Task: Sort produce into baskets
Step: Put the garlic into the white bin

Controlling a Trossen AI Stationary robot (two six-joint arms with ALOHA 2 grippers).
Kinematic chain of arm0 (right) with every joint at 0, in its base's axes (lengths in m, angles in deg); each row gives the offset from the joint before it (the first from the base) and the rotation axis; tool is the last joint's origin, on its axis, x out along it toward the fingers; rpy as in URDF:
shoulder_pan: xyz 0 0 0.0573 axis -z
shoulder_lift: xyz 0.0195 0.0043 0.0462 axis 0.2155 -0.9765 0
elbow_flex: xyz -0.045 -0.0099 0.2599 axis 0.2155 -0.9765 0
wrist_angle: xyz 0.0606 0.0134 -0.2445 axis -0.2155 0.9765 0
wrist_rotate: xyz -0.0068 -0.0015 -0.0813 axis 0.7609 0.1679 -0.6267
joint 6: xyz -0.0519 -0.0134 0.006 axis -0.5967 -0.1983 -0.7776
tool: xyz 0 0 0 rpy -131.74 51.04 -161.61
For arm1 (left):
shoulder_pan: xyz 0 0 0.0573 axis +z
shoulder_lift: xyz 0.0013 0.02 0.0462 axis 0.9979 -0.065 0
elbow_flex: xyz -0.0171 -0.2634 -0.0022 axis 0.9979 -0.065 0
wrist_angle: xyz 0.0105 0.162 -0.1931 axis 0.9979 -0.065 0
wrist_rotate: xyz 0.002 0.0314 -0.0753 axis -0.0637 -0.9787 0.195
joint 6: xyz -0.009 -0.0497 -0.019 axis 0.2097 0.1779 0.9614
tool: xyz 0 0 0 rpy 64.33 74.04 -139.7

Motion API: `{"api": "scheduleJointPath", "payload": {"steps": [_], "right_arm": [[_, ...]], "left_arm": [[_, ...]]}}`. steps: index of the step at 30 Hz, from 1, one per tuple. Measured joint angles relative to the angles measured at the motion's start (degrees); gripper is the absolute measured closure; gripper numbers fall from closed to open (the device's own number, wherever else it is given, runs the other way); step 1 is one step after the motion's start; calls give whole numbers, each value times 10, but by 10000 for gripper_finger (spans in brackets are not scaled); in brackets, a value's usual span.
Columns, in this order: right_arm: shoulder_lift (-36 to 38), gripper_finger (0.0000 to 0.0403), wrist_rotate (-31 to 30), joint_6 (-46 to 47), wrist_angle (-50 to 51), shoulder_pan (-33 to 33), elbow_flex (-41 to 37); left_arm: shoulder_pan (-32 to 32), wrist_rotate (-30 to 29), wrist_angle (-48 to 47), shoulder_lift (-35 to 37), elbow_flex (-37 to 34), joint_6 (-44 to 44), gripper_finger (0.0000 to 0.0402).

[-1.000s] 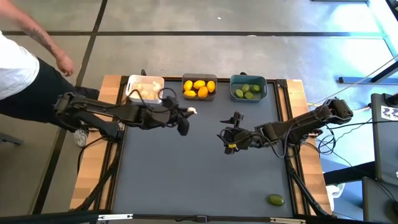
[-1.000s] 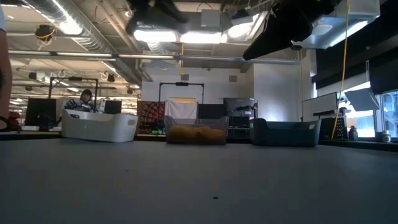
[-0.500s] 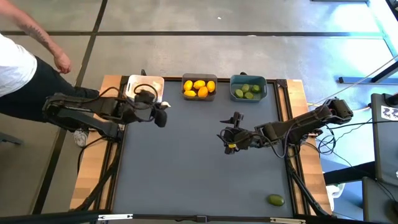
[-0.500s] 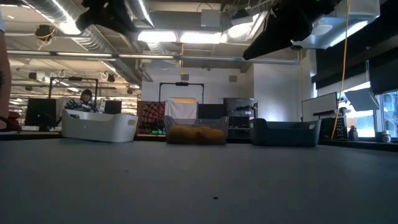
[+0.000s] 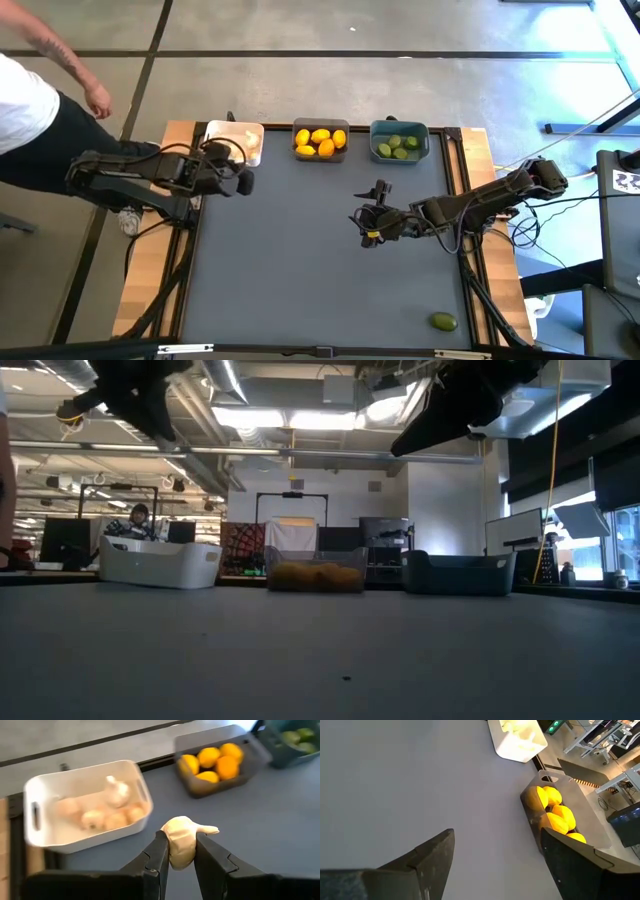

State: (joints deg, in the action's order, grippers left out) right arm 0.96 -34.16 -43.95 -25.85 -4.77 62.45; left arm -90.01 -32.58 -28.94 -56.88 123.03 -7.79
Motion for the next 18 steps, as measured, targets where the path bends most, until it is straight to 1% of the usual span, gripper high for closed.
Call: {"api": "scheduleJointPath", "payload": {"steps": [6, 14, 18], "right_arm": [[0, 109, 0, 0, 0, 0, 0], [0, 109, 0, 0, 0, 0, 0], [0, 109, 0, 0, 0, 0, 0]], "left_arm": [[48, 0, -38, 0, 0, -3, 329], [135, 0, -36, -1, 0, -66, 329], [178, 0, -29, -12, 0, -97, 329]]}}
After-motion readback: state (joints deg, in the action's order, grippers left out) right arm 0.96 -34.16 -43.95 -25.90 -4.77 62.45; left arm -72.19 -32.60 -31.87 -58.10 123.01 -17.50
